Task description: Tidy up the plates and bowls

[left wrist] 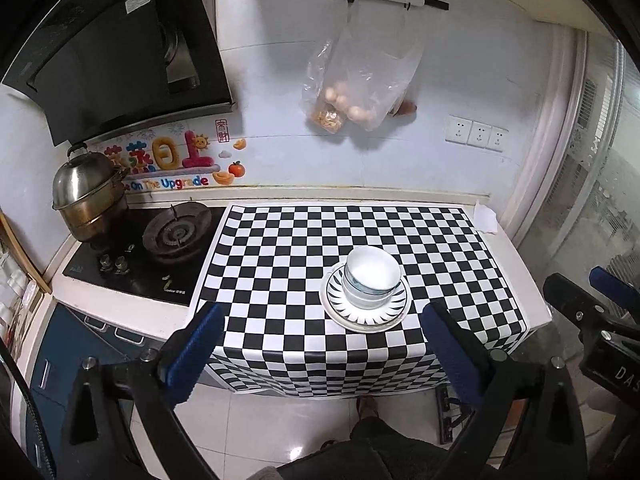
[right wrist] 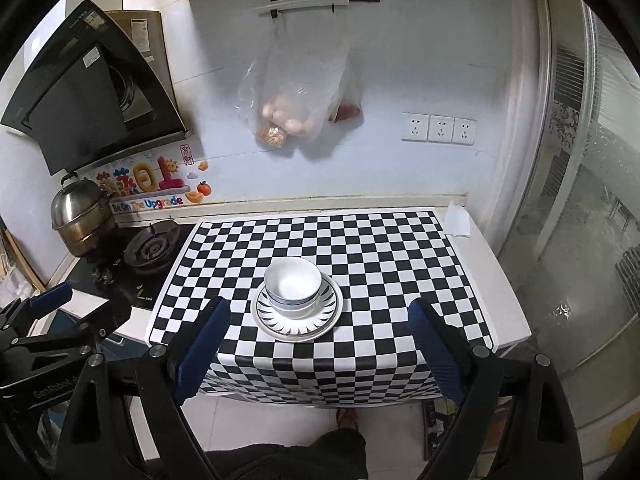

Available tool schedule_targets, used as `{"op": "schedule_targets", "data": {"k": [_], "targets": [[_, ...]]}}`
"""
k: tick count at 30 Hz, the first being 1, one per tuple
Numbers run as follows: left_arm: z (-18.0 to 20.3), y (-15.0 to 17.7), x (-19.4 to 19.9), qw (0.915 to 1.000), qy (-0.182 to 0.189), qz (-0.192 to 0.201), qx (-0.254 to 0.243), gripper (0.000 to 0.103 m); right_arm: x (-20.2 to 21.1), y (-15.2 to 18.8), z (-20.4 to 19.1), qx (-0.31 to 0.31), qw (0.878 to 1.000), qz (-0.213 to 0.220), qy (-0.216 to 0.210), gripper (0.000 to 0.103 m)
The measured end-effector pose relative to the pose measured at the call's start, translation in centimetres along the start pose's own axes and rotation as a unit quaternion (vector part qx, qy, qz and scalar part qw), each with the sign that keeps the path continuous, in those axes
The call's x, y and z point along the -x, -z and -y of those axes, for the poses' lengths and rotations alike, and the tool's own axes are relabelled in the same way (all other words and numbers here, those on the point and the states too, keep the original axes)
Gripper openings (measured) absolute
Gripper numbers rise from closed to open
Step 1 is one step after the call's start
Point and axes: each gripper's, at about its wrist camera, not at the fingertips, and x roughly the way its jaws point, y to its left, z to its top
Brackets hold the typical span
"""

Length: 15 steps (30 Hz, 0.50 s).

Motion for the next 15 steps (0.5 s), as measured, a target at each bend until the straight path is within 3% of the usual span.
{"op": "schedule_targets", "data": {"k": [15], "targets": [[-0.17, -0.06, 0.82, 0.9998, -0.011, 0.01, 0.009, 0.101, -0.12, 0.02, -0.13, 0.003, 1.0, 0.001, 0.002, 0.093]]}}
